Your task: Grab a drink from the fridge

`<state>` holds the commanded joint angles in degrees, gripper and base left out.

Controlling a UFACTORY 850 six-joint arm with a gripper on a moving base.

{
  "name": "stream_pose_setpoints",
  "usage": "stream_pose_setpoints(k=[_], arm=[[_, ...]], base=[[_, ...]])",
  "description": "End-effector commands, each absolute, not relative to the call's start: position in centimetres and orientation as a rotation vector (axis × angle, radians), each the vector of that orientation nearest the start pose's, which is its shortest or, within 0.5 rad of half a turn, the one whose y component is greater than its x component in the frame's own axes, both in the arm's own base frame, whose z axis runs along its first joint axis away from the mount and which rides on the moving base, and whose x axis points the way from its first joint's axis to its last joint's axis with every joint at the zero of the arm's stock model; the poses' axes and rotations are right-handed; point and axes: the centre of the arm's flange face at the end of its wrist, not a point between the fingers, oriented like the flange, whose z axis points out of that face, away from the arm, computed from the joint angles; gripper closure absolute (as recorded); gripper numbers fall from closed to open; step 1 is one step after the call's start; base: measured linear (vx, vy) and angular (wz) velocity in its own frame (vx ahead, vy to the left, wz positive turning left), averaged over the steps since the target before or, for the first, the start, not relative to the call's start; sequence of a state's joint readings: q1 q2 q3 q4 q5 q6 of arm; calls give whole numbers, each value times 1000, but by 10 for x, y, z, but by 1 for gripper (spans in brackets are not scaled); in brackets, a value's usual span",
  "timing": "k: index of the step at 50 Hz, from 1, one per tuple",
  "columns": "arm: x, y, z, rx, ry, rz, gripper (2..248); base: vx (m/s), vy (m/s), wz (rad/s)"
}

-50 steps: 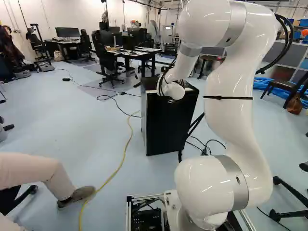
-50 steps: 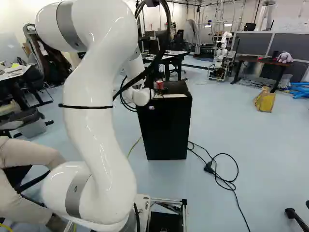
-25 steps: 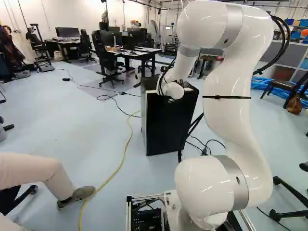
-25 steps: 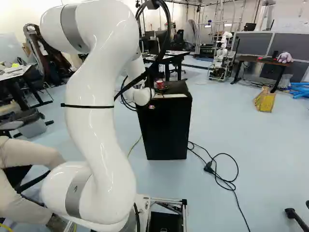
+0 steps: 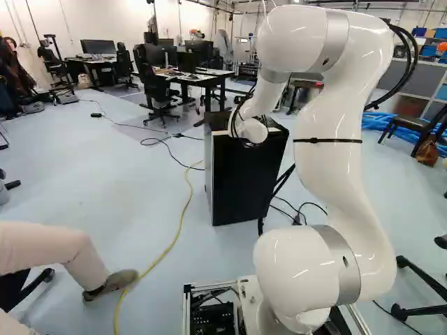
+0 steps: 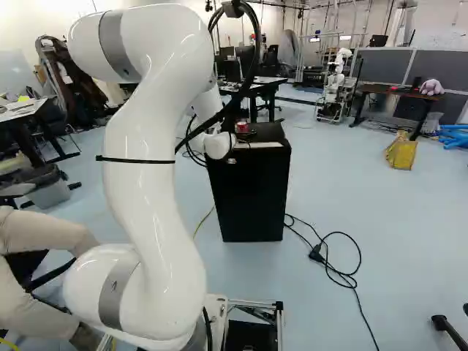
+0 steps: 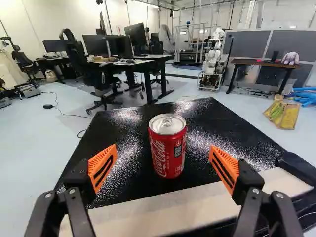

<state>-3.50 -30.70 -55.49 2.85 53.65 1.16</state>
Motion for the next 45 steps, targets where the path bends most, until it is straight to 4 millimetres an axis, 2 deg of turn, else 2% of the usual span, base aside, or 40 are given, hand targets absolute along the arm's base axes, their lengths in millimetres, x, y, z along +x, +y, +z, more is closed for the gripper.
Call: stream_pose_setpoints(k=[45], arm=[[617, -51, 356, -2441, 147, -2040, 3]], base=[[0, 0, 0]])
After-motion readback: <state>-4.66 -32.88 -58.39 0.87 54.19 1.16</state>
